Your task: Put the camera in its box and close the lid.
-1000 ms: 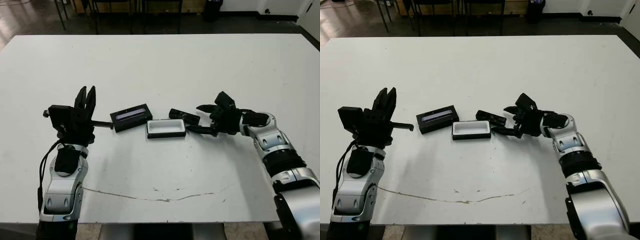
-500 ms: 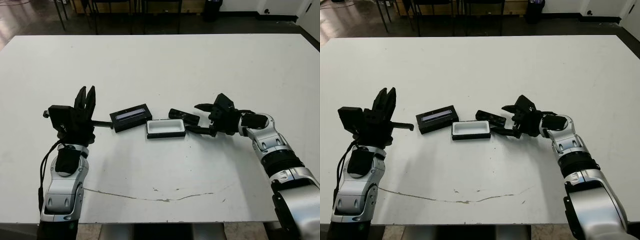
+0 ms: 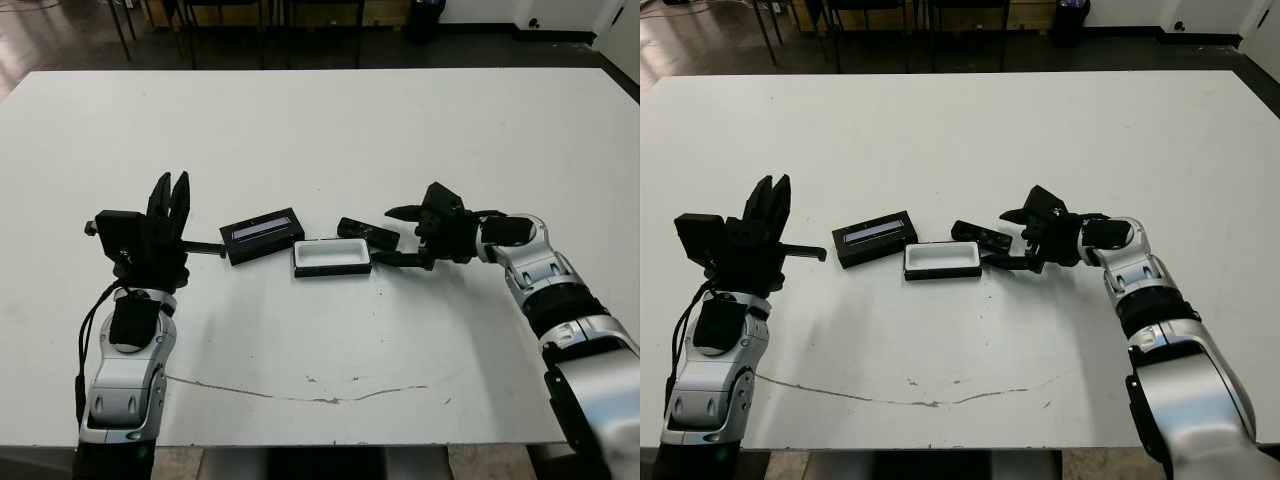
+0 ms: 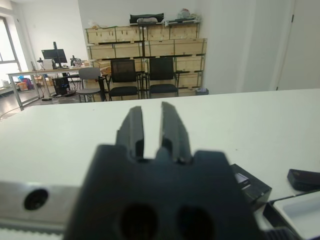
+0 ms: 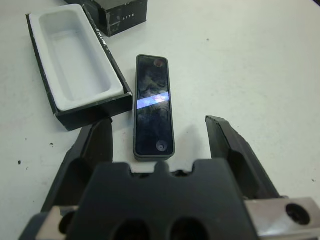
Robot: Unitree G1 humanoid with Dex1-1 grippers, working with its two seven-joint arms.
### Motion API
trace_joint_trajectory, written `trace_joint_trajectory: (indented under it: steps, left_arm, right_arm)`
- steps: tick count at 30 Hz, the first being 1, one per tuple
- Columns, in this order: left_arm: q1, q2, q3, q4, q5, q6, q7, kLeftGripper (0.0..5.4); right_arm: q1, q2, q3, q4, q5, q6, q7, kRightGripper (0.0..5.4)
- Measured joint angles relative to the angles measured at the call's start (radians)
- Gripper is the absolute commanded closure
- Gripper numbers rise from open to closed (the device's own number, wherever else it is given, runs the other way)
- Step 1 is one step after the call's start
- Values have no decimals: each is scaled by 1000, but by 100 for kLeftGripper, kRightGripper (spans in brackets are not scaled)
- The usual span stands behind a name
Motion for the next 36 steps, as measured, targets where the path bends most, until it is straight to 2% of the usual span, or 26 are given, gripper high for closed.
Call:
trace_joint_trajectory:
  steps: [7, 18, 36]
  left_arm:
    - [4, 1, 8, -15, -9, 15, -1, 540]
    - [8, 4, 18, -15, -9, 17, -15, 540]
    - [11, 16, 33, -25, -27, 33, -29, 540]
  right_arm:
    - [-22, 8, 6, 67, 0, -20, -5, 214]
    - [-8, 9, 12, 97, -1, -93, -30, 214]
    - [-14, 12, -7, 133, 7, -95, -19, 214]
